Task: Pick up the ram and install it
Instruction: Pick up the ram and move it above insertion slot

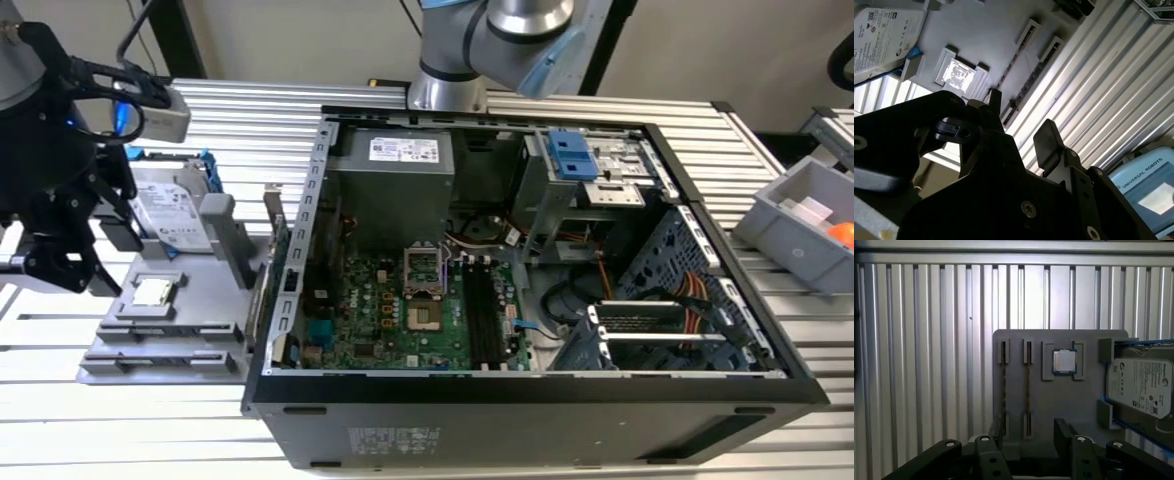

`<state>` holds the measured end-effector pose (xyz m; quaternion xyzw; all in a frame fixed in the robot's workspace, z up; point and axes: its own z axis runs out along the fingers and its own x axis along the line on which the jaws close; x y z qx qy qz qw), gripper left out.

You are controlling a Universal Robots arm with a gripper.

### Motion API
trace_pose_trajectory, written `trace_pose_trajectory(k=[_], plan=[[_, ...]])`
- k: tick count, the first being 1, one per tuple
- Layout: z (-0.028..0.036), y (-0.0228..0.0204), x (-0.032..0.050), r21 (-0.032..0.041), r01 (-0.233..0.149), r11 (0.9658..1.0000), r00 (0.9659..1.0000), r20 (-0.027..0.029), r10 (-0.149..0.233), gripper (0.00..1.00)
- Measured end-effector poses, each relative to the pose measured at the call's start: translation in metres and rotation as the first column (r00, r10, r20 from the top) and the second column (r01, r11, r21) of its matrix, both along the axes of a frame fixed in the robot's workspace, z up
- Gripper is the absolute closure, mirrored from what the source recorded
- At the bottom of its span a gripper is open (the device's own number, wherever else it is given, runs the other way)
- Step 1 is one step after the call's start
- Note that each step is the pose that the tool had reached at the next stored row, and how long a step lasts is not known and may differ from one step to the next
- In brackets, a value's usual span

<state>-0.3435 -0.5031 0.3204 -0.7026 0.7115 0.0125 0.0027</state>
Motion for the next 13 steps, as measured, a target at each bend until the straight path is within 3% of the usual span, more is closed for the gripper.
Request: trace_pose_trajectory(k=[13], plan=[[-0.0133,0.0004,0.0000,-0.0014,0.000,1.0000,1.0000,-0.0003,0.000,0.00]])
